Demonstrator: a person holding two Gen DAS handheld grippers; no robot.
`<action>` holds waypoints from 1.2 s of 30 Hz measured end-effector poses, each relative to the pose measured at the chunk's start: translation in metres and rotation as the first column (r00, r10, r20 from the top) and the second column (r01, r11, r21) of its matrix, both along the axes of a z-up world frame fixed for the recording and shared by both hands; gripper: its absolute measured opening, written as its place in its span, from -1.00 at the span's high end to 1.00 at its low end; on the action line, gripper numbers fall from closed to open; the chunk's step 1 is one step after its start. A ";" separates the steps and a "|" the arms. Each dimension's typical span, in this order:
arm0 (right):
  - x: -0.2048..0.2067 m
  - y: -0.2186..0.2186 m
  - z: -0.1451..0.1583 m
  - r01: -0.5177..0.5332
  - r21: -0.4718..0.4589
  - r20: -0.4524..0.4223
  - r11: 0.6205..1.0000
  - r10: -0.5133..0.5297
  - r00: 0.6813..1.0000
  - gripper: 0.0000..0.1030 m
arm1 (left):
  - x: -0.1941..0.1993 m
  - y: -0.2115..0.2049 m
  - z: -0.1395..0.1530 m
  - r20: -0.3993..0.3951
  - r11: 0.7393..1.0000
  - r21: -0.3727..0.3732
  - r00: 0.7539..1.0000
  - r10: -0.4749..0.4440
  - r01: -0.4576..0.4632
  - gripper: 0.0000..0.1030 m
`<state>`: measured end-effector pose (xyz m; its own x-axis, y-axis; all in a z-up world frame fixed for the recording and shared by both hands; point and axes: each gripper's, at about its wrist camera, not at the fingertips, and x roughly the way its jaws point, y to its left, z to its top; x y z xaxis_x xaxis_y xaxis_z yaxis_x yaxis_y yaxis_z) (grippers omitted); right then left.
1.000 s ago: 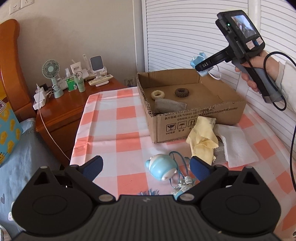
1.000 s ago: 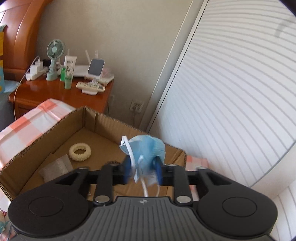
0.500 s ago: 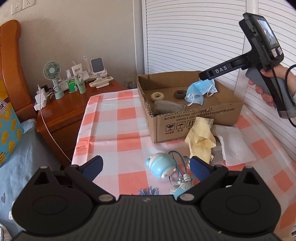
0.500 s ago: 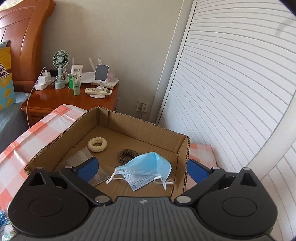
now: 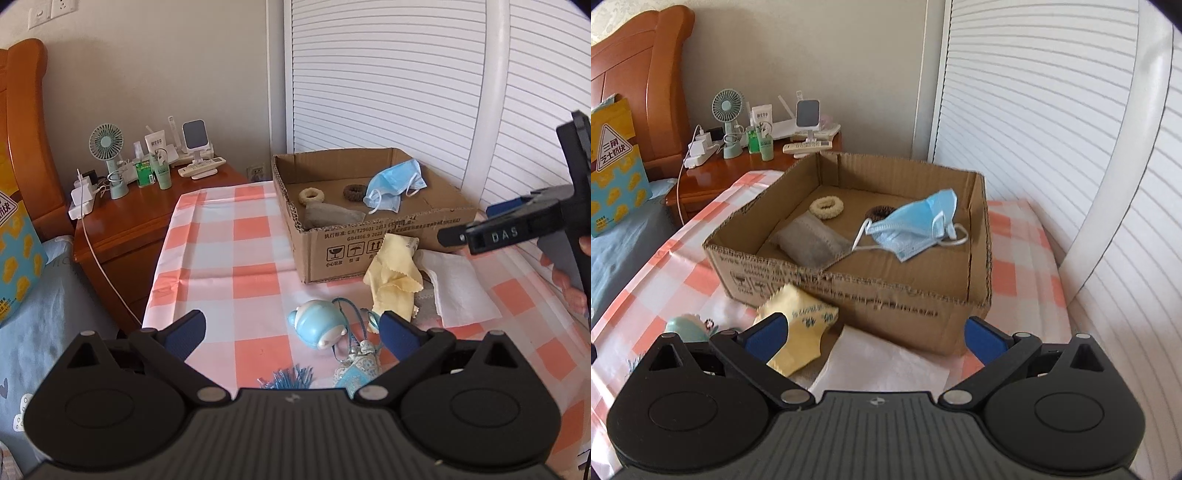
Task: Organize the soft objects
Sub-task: 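Move the right gripper to the white tissue sheet while the left gripper approaches the blue embroidered sachet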
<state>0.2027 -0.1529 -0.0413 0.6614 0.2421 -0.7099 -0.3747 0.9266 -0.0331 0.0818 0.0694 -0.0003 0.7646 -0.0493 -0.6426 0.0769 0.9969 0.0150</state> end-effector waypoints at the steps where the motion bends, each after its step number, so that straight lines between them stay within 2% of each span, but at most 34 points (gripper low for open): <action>1: -0.002 -0.001 -0.005 0.004 0.004 -0.020 1.000 -0.004 1.000 -1.00 | -0.001 0.000 0.000 0.001 1.000 -0.003 1.000 -0.002 0.002 -0.94; 5: -0.005 -0.006 -0.026 0.044 0.015 -0.088 0.999 -0.043 0.995 -1.00 | -0.004 -0.001 -0.004 -0.004 1.000 -0.006 1.000 -0.011 0.011 -0.94; 17: 0.007 0.002 -0.060 0.135 0.018 -0.169 0.991 -0.130 0.977 -1.00 | -0.002 -0.005 -0.016 -0.046 1.000 -0.006 0.999 -0.028 0.028 -0.94; 28: -0.003 -0.030 -0.067 0.236 -0.010 -0.162 0.972 -0.235 0.958 -1.00 | 0.002 -0.009 -0.031 -0.098 0.998 -0.011 0.993 -0.064 0.063 -0.94; 32: -0.009 -0.026 -0.073 0.210 -0.092 -0.130 0.973 -0.221 0.966 -1.00 | 0.001 -0.013 -0.037 -0.116 0.995 -0.011 0.988 -0.103 0.102 -0.94; 36: -0.009 -0.030 -0.074 0.206 -0.076 -0.133 0.976 -0.214 0.968 -1.00 | -0.002 -0.016 -0.044 -0.137 0.989 -0.019 0.980 -0.147 0.146 -0.94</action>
